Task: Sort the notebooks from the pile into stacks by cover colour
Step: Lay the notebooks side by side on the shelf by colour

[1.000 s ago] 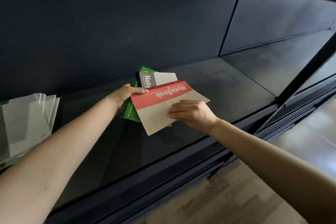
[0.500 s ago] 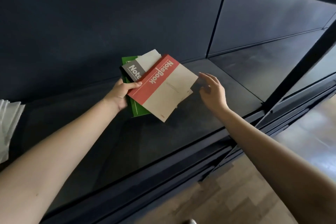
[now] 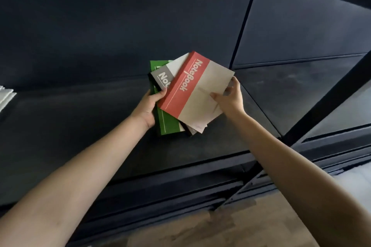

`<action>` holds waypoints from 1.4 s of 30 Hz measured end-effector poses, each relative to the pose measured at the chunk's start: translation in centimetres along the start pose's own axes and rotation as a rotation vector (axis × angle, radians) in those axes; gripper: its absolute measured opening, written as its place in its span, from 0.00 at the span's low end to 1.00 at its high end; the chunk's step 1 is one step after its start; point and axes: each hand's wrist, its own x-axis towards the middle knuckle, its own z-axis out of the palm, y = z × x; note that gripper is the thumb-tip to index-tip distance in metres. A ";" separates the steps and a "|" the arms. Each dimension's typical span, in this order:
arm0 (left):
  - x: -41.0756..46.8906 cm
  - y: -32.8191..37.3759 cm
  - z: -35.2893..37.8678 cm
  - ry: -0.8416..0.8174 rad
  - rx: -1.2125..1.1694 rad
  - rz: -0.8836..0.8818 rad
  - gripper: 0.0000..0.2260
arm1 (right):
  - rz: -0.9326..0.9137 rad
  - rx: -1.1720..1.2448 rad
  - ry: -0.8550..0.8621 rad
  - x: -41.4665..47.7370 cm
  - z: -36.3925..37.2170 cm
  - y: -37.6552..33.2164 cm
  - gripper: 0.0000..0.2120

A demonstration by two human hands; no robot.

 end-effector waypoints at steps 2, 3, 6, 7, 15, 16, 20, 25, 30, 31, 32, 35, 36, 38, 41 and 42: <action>-0.1 0.4 -0.1 0.072 -0.009 0.007 0.03 | 0.034 0.072 0.018 0.8 -0.1 0.1 0.31; -0.1 0.6 -0.4 0.100 0.007 0.014 0.03 | 0.053 0.106 0.051 1.2 -0.2 0.2 0.28; -0.1 1.2 -1.3 0.140 0.104 0.033 0.04 | 0.099 0.139 0.157 2.8 -1.2 0.9 0.26; 0.0 1.2 -1.5 0.150 0.128 0.037 0.04 | 0.094 0.105 0.173 3.4 -1.7 1.0 0.26; 0.9 1.0 -1.8 0.211 0.156 0.056 0.05 | 0.088 -0.239 0.145 9.6 -5.4 0.3 0.28; 1.0 1.1 -1.7 0.214 0.159 0.065 0.05 | 0.085 -0.267 0.145 10.4 -5.3 0.4 0.28; 1.6 1.5 -1.6 0.270 0.170 0.100 0.05 | 0.052 -0.435 0.049 12.6 -4.0 0.7 0.29; 2.3 1.2 -1.9 0.295 0.157 0.076 0.06 | -0.008 -0.498 0.047 13.6 -2.0 2.2 0.24; 2.4 1.1 -2.1 0.306 0.175 0.078 0.06 | -0.029 -0.668 0.014 14.7 -1.0 3.5 0.21; 2.5 1.1 -2.2 0.307 0.182 0.079 0.06 | -0.039 -0.750 -0.013 14.6 -0.9 3.6 0.20; 2.5 1.2 -2.4 0.307 0.185 0.078 0.06 | -0.061 -0.845 -0.040 14.5 -0.7 3.6 0.20; 2.6 1.3 -2.6 0.303 0.192 0.068 0.07 | -0.152 -1.123 -0.131 14.5 -0.4 3.4 0.19; 2.5 1.3 -2.6 0.296 0.191 0.068 0.07 | -0.140 -1.159 -0.164 14.6 -0.4 3.2 0.19; 2.5 1.3 -2.5 0.277 0.191 0.075 0.10 | -0.091 -1.174 -0.204 14.6 -0.5 2.7 0.19; 2.2 1.4 -2.4 0.256 0.226 0.103 0.13 | -0.276 -1.022 -0.157 13.0 0.0 1.7 0.20; 2.2 1.4 -2.4 0.256 0.232 0.114 0.14 | -0.349 -0.834 -0.157 11.8 0.7 1.1 0.21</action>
